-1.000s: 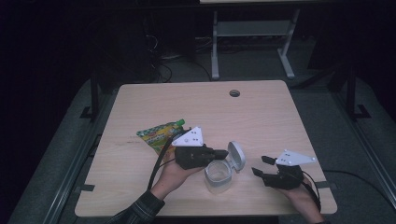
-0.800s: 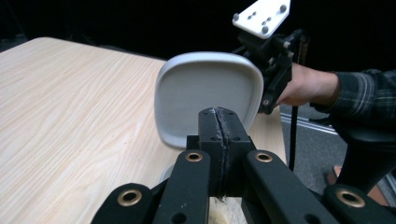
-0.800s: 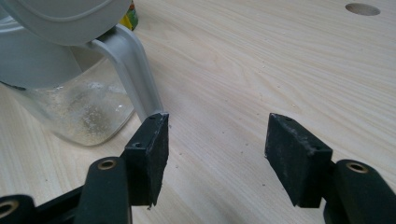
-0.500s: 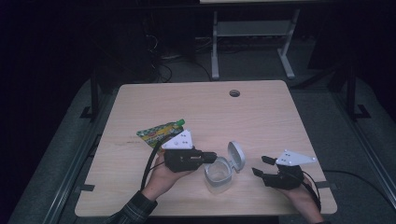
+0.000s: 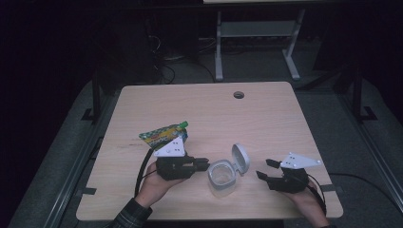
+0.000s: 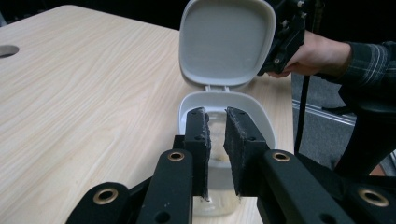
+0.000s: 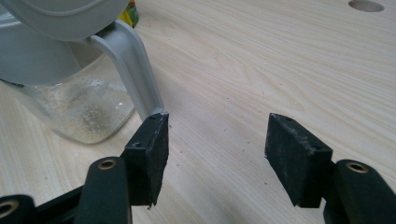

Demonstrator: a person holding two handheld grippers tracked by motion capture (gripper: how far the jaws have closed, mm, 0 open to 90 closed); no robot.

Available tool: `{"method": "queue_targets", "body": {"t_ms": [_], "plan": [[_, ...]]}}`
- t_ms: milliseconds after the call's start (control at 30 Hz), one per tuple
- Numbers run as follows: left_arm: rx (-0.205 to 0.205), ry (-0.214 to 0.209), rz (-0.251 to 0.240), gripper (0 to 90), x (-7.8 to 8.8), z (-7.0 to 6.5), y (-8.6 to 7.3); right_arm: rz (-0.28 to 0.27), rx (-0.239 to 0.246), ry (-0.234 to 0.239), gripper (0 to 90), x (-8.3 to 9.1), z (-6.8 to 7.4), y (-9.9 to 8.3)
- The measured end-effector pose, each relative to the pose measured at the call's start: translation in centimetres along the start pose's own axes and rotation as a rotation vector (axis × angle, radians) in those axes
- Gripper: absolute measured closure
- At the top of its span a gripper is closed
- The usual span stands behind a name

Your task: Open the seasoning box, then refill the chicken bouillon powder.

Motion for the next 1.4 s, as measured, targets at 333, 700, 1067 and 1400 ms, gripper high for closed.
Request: {"method": "queue_targets", "body": {"t_ms": [333,700,1067,1400], "plan": [[0.027,0.023,0.010,76.6,1.5,0.5,-1.4,0.004,0.001,0.001,39.4,-0.1,0.0,-0.1],[0.069,0.053,0.042,64.2,3.8,0.7,-4.2,0.006,0.004,0.000,39.4,-0.1,0.0,-0.1],[0.104,0.094,0.067,51.8,7.0,1.2,-6.9,0.008,0.001,-0.003,39.4,-0.1,0.0,-0.1],[0.144,0.169,0.040,49.0,10.6,2.9,-8.4,0.009,0.002,-0.003,39.5,-0.1,0.0,-0.1]]}}
Point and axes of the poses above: each handheld gripper's, and its own axes: x roughly backward along the jaws, y roughly out of its top, z roughly to its left, the point moved 10 cm from there along -x, roughly forward along the jaws, and after that the axes turned 1 degree about z, right-handed, at the moved point
